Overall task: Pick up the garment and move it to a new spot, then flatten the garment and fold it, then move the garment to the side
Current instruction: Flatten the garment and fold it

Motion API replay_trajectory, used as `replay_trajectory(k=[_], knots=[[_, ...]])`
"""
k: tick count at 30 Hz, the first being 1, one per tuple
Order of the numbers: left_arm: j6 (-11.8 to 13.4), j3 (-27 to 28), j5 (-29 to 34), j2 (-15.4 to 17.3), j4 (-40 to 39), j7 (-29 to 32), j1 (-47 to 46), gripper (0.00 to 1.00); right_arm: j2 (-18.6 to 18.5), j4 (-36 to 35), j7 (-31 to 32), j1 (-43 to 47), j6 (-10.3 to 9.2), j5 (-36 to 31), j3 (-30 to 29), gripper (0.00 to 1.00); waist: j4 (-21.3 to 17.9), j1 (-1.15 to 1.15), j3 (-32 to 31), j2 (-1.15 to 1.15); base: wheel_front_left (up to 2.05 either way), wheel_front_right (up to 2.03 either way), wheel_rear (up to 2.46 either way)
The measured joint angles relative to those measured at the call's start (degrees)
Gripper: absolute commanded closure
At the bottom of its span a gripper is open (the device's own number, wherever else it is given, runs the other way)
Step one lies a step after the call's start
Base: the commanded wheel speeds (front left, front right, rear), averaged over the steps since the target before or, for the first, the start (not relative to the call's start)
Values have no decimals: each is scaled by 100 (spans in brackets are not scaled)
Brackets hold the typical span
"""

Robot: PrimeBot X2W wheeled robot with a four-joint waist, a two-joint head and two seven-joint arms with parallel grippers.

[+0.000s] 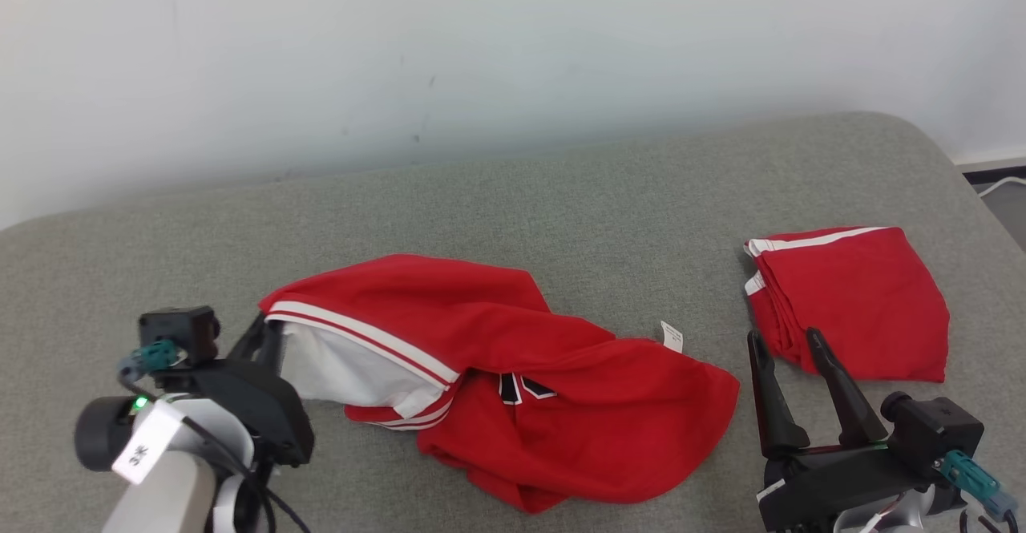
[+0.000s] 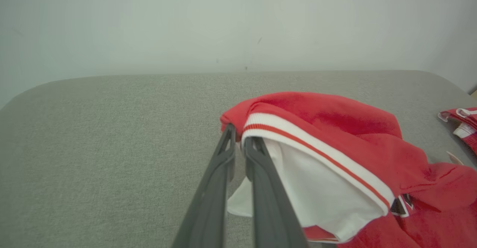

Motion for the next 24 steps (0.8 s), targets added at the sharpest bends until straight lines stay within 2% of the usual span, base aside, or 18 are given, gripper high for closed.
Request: replay_trajectory(k=[6, 7, 8, 9, 10, 11, 18, 24], knots=[[0, -270, 112, -209, 192, 157, -165, 98, 11, 3, 18, -158, 24, 0, 86, 0, -40, 0, 85, 0, 0, 0, 0], [0, -320, 131, -232, 280, 168, -267, 82, 15, 11, 18, -207, 26, 0, 104, 0, -61, 0, 96, 0, 0, 0, 0], [0, -349, 164, -271, 371, 181, -385, 73, 19, 13, 18, -237, 27, 0, 122, 0, -84, 0, 106, 0, 0, 0, 0], [0, -381, 241, -310, 447, 188, -492, 58, 19, 23, 19, -242, 36, 0, 136, 0, -109, 0, 117, 0, 0, 0, 0], [0, -423, 304, -338, 532, 209, -588, 12, 22, 42, 21, -243, 49, 0, 146, 0, -136, 0, 127, 0, 0, 0, 0], [0, -469, 352, -342, 604, 222, -650, 0, 24, 56, 23, -253, 51, 0, 158, 0, -163, 0, 136, 0, 0, 0, 0], [0, -530, 425, -364, 899, 218, -769, 0, 19, 66, 11, -315, 47, 18, 64, 0, -346, 0, 221, 0, 0, 0, 0], [-100, -488, 363, -282, 882, 194, -863, 0, 1, 53, -37, -218, -1, 33, -79, 0, -267, 0, 271, 0, 0, 0, 0]])
